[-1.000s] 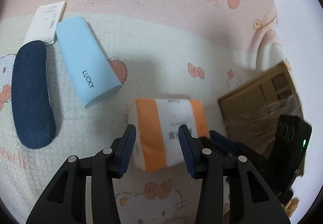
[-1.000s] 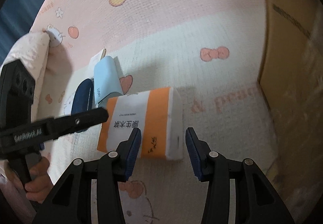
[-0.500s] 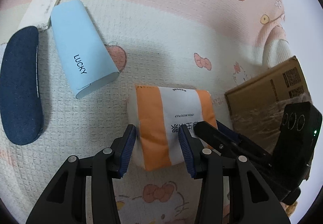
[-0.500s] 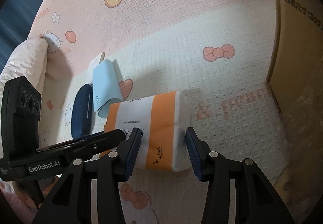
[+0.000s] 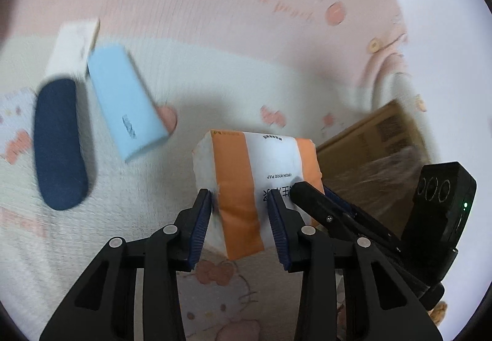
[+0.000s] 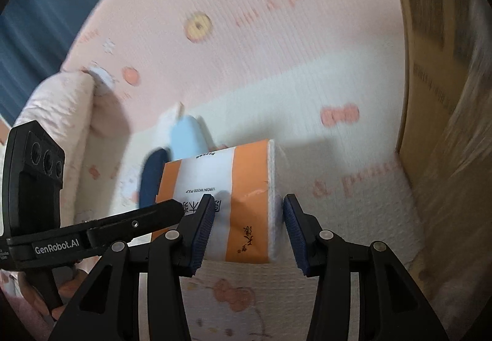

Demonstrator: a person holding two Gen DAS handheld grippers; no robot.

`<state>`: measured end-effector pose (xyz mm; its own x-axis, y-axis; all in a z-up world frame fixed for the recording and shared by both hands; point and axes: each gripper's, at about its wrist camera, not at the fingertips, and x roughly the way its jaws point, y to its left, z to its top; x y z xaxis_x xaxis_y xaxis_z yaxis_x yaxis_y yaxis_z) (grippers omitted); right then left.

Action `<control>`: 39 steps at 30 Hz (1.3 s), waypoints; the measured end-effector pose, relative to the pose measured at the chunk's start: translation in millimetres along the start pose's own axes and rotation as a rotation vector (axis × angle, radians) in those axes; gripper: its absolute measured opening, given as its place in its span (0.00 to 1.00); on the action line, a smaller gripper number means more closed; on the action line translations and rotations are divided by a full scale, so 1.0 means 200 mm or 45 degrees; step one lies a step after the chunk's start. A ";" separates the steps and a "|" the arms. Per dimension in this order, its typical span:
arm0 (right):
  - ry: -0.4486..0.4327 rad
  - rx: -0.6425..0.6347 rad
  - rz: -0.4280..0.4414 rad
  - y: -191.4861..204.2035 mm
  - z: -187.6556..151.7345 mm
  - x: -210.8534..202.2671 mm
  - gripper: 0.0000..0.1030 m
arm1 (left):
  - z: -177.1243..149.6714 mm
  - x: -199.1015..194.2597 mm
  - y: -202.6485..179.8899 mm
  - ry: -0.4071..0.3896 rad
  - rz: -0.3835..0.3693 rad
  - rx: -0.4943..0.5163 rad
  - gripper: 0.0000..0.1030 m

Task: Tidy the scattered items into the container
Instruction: 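Carry the tissue pack to the box and lower it inside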

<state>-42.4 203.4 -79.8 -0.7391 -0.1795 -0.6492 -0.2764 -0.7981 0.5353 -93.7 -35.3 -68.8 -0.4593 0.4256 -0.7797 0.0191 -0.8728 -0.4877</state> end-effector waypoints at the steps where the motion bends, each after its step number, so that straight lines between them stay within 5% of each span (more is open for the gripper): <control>1: -0.022 -0.019 0.003 0.03 0.01 -0.04 0.43 | 0.00 -0.05 -0.03 -0.028 0.000 0.017 0.40; 11: -0.236 -0.222 -0.016 0.28 0.16 -0.49 0.45 | 0.04 -0.45 -0.31 -0.238 -0.062 0.109 0.40; 18: -0.347 -0.255 -0.094 0.24 0.19 -0.77 0.45 | 0.07 -0.51 -0.60 -0.295 -0.141 0.208 0.40; 32: -0.366 -0.100 -0.299 -0.27 0.20 -1.22 0.45 | -0.03 -0.14 -1.24 -0.078 -0.295 0.462 0.40; 39: -0.283 -0.074 -0.339 -0.46 0.20 -1.30 0.45 | -0.08 -0.01 -1.43 0.019 -0.276 0.550 0.40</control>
<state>151.4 346.0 61.4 -0.7632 0.1642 -0.6249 -0.4470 -0.8326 0.3271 -83.7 218.2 65.4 -0.3990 0.6095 -0.6851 -0.4481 -0.7814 -0.4343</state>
